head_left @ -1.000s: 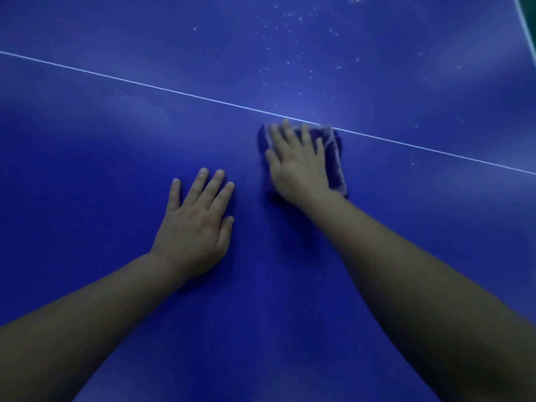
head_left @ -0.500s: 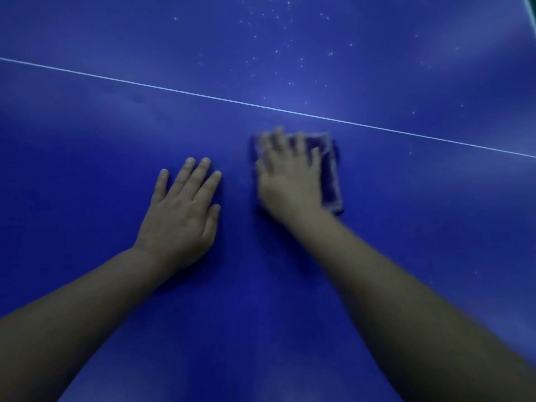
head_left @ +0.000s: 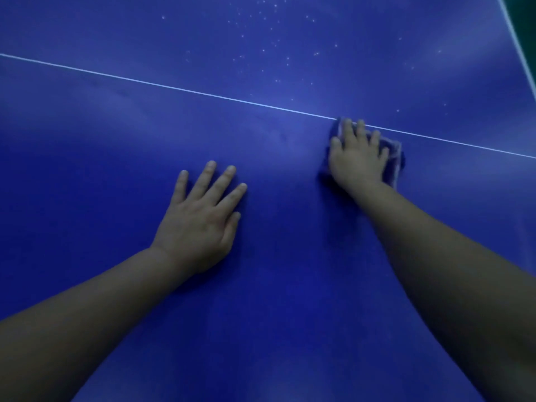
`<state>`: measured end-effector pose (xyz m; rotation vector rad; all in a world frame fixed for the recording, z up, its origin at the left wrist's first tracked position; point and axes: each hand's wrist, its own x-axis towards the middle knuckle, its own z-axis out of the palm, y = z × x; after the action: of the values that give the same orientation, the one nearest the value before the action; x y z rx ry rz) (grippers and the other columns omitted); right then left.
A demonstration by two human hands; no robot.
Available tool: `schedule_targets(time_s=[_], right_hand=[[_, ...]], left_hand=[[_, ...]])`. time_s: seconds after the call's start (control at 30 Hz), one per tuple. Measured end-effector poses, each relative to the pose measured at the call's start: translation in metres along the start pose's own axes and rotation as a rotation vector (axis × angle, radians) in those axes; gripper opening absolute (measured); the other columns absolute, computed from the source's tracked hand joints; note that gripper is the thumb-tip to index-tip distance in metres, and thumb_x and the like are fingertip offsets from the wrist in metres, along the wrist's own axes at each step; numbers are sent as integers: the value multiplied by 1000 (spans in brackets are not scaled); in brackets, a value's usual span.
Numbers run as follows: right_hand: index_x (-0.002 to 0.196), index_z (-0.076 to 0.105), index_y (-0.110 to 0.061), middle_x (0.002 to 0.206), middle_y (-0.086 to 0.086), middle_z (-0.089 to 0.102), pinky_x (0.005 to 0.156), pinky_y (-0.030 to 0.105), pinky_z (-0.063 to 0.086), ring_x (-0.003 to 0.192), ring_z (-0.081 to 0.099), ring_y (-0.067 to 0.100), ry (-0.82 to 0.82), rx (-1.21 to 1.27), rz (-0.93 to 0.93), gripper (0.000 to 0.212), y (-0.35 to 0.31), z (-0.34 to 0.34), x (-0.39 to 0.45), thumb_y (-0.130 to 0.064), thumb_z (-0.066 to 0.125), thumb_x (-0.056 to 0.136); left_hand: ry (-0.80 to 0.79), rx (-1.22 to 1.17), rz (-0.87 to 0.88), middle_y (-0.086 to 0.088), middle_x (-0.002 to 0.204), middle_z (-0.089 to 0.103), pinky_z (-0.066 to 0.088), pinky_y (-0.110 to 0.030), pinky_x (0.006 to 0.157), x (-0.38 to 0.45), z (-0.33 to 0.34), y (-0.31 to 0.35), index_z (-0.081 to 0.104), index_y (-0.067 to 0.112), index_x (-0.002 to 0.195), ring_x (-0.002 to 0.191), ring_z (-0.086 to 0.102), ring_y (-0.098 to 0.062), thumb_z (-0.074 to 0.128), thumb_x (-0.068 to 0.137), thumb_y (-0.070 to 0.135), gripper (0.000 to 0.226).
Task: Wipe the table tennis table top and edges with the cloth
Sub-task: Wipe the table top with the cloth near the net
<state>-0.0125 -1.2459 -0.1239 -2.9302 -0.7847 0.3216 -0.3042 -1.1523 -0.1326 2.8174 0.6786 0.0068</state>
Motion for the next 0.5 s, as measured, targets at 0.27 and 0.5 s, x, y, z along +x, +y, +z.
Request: schedule_targets(time_s=[0.27, 0.5], right_hand=[[158, 19, -33, 167, -9, 12, 122, 50, 2, 154, 5, 25, -96, -85, -501, 71, 34, 10, -104, -60, 23, 93], [160, 12, -27, 168, -2, 5, 121, 56, 1, 154, 1, 31, 14, -24, 28, 63, 73, -12, 24, -49, 27, 103]], left_hand=[[-7, -29, 1, -5, 160, 31, 12, -59, 118, 6, 18, 56, 42, 20, 149, 150, 20, -29, 27, 96, 43, 60], [4, -10, -35, -4, 162, 27, 11, -58, 119, -3, 22, 57, 37, 23, 152, 151, 16, -28, 25, 98, 43, 58]])
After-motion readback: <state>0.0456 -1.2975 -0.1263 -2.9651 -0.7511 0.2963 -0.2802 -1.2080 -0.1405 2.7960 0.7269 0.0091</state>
